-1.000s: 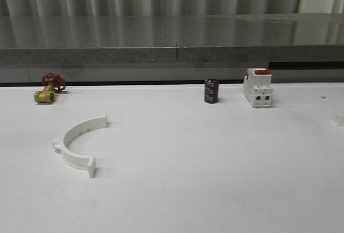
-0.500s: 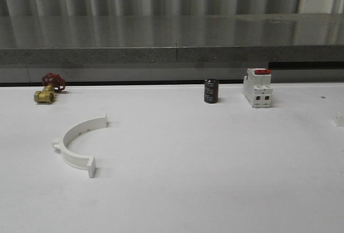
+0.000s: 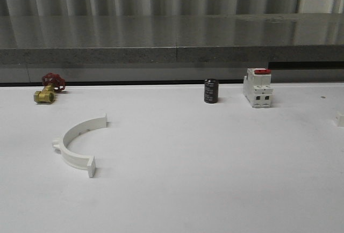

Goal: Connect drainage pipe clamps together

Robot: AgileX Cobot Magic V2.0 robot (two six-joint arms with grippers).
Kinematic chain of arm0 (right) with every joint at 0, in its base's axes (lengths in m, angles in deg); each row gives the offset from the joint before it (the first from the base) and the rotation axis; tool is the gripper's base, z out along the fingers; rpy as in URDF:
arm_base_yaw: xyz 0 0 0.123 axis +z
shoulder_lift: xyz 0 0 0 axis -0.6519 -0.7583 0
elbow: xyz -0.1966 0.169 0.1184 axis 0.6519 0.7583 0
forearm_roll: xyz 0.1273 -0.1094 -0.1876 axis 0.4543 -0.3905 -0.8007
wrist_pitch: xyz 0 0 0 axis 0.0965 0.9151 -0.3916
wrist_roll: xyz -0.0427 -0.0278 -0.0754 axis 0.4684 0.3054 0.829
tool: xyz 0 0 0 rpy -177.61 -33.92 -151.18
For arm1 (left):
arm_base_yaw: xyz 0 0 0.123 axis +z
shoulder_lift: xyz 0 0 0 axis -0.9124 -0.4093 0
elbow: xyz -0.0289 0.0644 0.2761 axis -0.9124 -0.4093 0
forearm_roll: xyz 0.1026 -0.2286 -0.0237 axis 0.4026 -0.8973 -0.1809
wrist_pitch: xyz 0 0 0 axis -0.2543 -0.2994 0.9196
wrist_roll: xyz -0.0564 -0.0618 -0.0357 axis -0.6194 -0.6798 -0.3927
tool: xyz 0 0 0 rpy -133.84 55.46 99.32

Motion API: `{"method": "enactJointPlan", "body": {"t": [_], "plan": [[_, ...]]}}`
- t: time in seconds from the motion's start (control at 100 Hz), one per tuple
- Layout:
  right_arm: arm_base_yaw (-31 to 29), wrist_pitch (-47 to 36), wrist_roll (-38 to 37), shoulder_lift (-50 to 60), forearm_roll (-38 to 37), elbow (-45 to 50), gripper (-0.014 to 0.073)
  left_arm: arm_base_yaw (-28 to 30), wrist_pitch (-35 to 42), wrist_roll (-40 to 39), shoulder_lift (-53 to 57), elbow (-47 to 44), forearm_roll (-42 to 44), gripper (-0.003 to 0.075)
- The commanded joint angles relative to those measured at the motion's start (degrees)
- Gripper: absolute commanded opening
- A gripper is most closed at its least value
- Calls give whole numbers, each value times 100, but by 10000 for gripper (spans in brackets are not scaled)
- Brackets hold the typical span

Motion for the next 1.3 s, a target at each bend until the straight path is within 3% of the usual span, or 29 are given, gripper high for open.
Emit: {"method": "enactJointPlan", "body": {"t": [0.0,0.13,0.37,0.56,1.04,1.16,1.29], "plan": [[-44,100,-351,-446,-12,-483,530,1,468,3,-69,136,-15,-21],[-50,660,-459,-1294,-24,-951,530,1,468,3,-69,136,-15,-21],[-565,727,-459,-2530,200,-1506,530,1,468,3,-69,136,-15,-21],[-849,523,-295,-3400,336,-1787,530,1,468,3,-69,136,-15,-21],[-849,2,-295,-4715,331,-2292,525,1,468,3,-69,136,-15,-21],[-849,42,-295,-4756,331,-2292,407,1,468,3,-69,136,-15,-21],[-849,60,-295,-4769,331,-2292,188,1,468,3,-69,136,-15,-21]]}}
